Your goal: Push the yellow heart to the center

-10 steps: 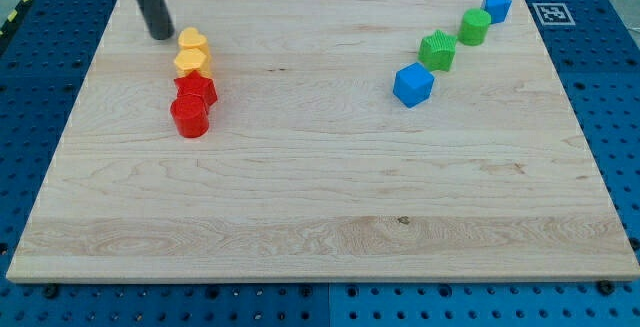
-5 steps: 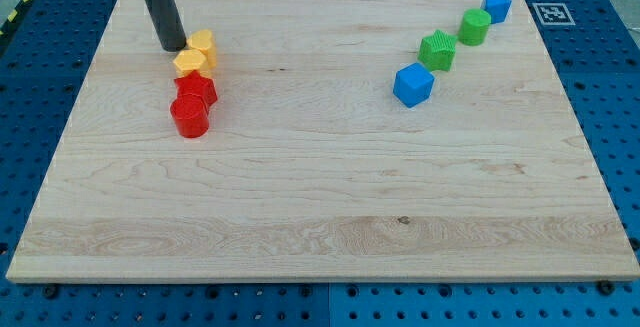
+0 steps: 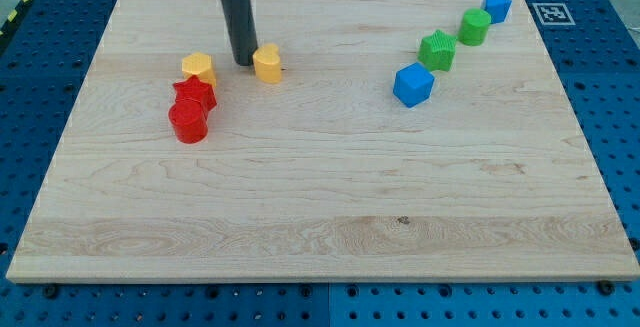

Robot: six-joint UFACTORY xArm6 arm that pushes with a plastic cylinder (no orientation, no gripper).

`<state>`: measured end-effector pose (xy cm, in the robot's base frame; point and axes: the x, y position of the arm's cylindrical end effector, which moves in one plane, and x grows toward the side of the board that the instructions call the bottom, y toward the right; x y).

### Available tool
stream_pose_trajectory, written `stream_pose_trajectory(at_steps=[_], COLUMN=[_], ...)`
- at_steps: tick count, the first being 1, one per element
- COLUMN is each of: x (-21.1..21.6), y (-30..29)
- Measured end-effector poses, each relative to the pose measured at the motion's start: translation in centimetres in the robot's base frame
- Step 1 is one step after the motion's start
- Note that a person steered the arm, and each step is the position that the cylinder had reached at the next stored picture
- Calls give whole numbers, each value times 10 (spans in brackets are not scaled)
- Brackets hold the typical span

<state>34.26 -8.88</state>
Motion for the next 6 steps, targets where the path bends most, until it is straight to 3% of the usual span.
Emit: stream_pose_trajectory(at_steps=[2,6], x=[5,62], y=[38,110])
